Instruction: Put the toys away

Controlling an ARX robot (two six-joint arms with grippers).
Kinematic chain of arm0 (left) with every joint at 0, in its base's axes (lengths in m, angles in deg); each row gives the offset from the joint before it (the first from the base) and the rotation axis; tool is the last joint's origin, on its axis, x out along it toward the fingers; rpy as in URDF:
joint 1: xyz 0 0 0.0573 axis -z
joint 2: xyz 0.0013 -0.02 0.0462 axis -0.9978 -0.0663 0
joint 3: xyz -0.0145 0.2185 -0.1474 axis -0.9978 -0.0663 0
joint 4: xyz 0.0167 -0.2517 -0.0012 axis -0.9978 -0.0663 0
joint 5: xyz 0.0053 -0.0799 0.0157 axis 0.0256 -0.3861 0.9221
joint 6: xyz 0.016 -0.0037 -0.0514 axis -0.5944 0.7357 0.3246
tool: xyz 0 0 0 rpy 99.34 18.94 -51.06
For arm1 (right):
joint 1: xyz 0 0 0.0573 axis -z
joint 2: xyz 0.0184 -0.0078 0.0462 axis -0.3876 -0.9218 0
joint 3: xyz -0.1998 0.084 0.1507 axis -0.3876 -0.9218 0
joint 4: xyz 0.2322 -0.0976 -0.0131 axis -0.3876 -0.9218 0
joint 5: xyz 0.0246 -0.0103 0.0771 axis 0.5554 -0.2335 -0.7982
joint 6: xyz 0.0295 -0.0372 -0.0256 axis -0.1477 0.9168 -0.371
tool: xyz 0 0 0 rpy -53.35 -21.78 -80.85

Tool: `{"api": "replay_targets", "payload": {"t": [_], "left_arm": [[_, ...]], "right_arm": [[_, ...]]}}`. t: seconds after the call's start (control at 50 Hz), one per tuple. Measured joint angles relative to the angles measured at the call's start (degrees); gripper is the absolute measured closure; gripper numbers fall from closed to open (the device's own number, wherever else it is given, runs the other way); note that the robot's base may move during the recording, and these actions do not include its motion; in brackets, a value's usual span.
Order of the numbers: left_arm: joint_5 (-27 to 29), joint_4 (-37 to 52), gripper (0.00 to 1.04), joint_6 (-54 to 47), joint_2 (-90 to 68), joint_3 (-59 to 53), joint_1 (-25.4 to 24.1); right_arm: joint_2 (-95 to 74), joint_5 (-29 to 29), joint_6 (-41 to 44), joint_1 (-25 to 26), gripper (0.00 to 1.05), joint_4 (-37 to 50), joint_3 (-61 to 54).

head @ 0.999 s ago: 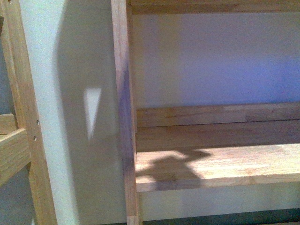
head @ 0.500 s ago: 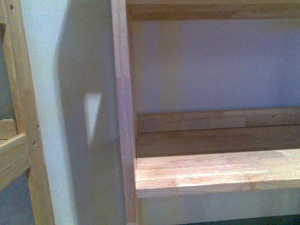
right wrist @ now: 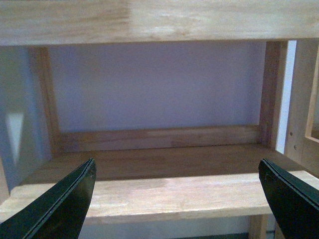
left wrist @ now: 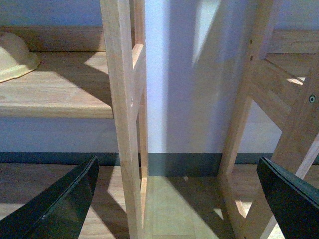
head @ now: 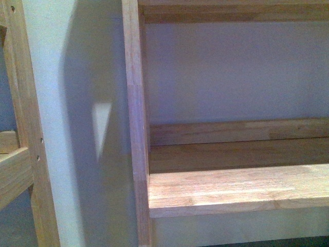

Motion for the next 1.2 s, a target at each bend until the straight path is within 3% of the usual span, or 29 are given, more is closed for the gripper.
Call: {"api": "replay_targets", "payload": {"t": [0.14,0.4,0.48,0.54,0.739,0.879,0.999,1.199], "left_arm": [[0.0,0.0,0.06,0.0,0.0,0.0,0.0],[0.0,0.0,0.06,0.0,0.0,0.0,0.0],[0.0,0.0,0.06,0.0,0.0,0.0,0.0],[0.0,0.0,0.06,0.0,0.0,0.0,0.0],[0.0,0.0,0.06,0.0,0.0,0.0,0.0],[0.0,0.0,0.06,0.0,0.0,0.0,0.0],[-0.1,0.0,0.06,0.0,0.0,0.0,0.0],[0.0,0.0,0.06,0.0,0.0,0.0,0.0]], "right_arm": [[3.5,2.1,2.2,-3.9,0.06,1.0,-5.2],[7.4,1.6,4.6,-4.1,0.10,-3.5,-7.6],[7.3,-0.3,3.6,-3.7,0.23,-16.2,-5.6],[7.3,-0.3,3.1,-3.7,0.31,-20.2,-5.7],[7.6,-0.4,2.7,-3.6,0.57,-21.0,-5.8],[9.1,-0.4,2.7,-3.6,0.85,-20.8,-6.8],[10.1,-0.3,2.7,-3.6,1.02,-20.8,-8.1],[10.3,-0.4,2.6,-3.6,1.01,-20.8,-8.1]]}}
